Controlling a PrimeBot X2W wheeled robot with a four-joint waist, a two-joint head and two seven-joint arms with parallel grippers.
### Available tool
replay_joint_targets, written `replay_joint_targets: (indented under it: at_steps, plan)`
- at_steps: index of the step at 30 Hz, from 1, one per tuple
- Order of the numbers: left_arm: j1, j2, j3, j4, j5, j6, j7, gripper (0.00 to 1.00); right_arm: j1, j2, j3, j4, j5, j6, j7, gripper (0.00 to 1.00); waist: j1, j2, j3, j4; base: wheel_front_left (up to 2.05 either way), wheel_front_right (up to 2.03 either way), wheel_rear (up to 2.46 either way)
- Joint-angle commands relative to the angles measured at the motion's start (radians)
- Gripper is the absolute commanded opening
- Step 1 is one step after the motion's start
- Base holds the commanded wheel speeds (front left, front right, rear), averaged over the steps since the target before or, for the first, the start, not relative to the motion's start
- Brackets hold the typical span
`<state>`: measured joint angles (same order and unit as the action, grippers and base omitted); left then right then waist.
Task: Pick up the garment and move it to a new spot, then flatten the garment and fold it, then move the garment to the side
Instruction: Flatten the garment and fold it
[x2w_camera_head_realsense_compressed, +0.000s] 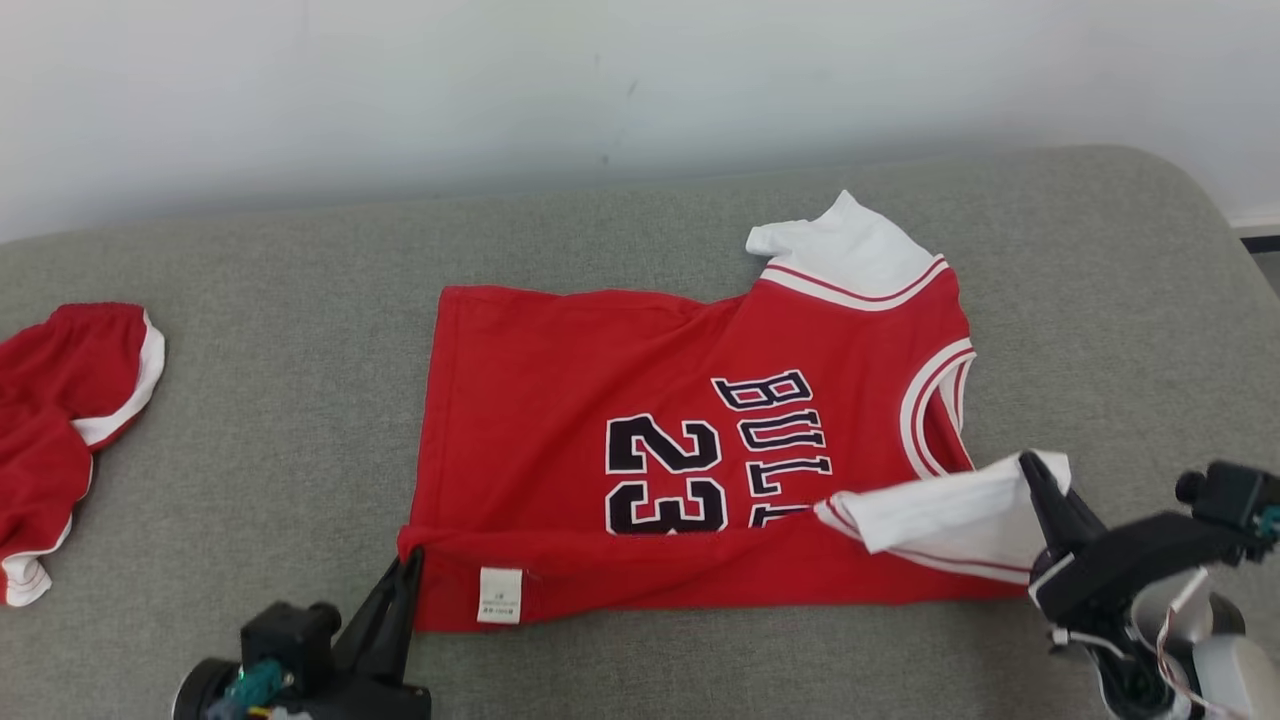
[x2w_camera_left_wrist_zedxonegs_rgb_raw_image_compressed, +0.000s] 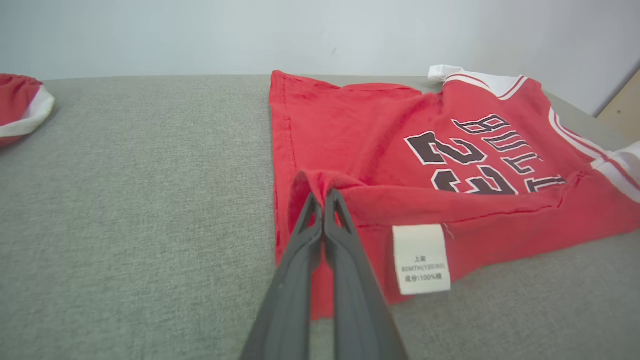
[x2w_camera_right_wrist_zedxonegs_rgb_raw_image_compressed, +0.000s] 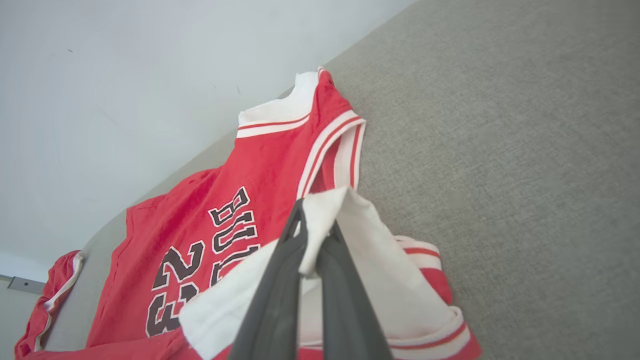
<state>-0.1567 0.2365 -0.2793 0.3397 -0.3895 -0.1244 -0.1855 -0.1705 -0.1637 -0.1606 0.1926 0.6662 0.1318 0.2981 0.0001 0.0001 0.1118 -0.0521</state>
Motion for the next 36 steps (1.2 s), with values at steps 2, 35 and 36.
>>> replay_joint_targets:
  at_steps: [2,35,36]
  plan:
    - [-0.044,0.011,-0.010,0.025,-0.002,-0.005,0.003,0.00,-0.048,-0.012,0.008,0.037,-0.013,-0.002,-0.013,0.00,-0.0001,-0.0001,0.009,0.003,0.00,0.00,0.00]
    - [0.013,-0.028,-0.016,0.148,-0.016,0.035,-0.080,1.00,0.087,-0.187,0.217,0.165,-0.036,-0.002,-0.373,1.00,-0.0001,-0.0001,0.025,-0.028,0.00,0.00,0.00]
    - [0.013,-0.027,-0.013,0.145,-0.014,0.034,-0.080,1.00,0.087,-0.181,0.214,0.167,-0.037,-0.002,-0.372,1.00,-0.0001,-0.0001,0.027,-0.030,0.00,0.00,0.00]
